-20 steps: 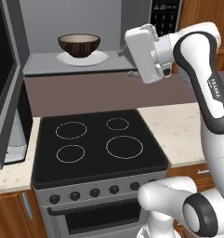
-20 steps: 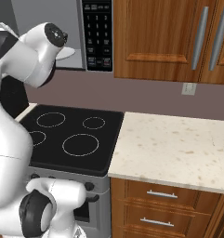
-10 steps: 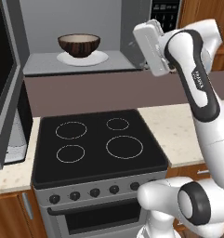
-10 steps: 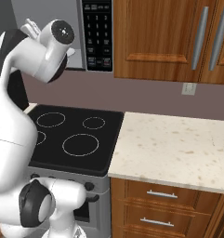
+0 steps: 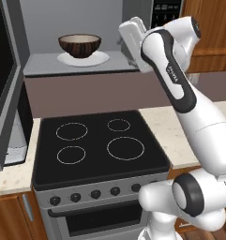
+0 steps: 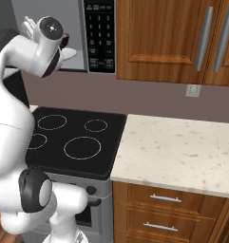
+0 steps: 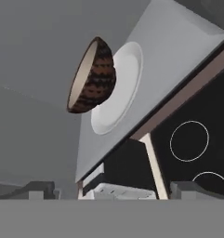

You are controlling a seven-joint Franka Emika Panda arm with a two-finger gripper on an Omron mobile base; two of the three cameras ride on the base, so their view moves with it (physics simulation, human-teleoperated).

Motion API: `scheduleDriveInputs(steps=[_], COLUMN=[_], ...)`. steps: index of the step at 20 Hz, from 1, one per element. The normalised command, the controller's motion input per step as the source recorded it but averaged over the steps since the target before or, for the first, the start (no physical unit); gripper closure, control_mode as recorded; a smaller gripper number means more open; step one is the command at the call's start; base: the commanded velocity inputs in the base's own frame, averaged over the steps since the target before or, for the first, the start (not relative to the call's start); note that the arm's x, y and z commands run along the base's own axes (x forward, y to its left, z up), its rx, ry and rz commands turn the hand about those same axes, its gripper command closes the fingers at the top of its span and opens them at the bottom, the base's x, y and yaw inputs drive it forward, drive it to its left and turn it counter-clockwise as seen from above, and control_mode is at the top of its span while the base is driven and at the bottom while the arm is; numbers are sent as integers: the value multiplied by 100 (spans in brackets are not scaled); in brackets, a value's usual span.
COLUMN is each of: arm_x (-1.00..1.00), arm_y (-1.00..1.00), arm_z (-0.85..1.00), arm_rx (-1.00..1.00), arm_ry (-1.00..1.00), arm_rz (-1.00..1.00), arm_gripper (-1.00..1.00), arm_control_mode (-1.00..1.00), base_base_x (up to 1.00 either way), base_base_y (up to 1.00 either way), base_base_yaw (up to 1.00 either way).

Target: The microwave is finished heating the shrimp and lemon wedge. Take the bowl containing the food and place it on the dining counter.

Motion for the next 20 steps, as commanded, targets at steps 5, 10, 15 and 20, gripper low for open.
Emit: scheduleDriveInputs(steps=[5, 10, 15, 20], arm_x=[59, 56, 59, 45], arm_y=[21, 9, 19, 23], arm_z=[0, 0, 0, 0], arm_rx=[0, 0, 0, 0], arm_ry=[1, 8, 8, 9], arm_rz=[-10, -7, -7, -6], arm_gripper=[-100, -100, -100, -100], arm_control_mode=[-100, -100, -100, -100], base_base_x=[0, 0, 0, 0], base_base_y=[0, 0, 0, 0], base_base_yaw=[0, 0, 0, 0])
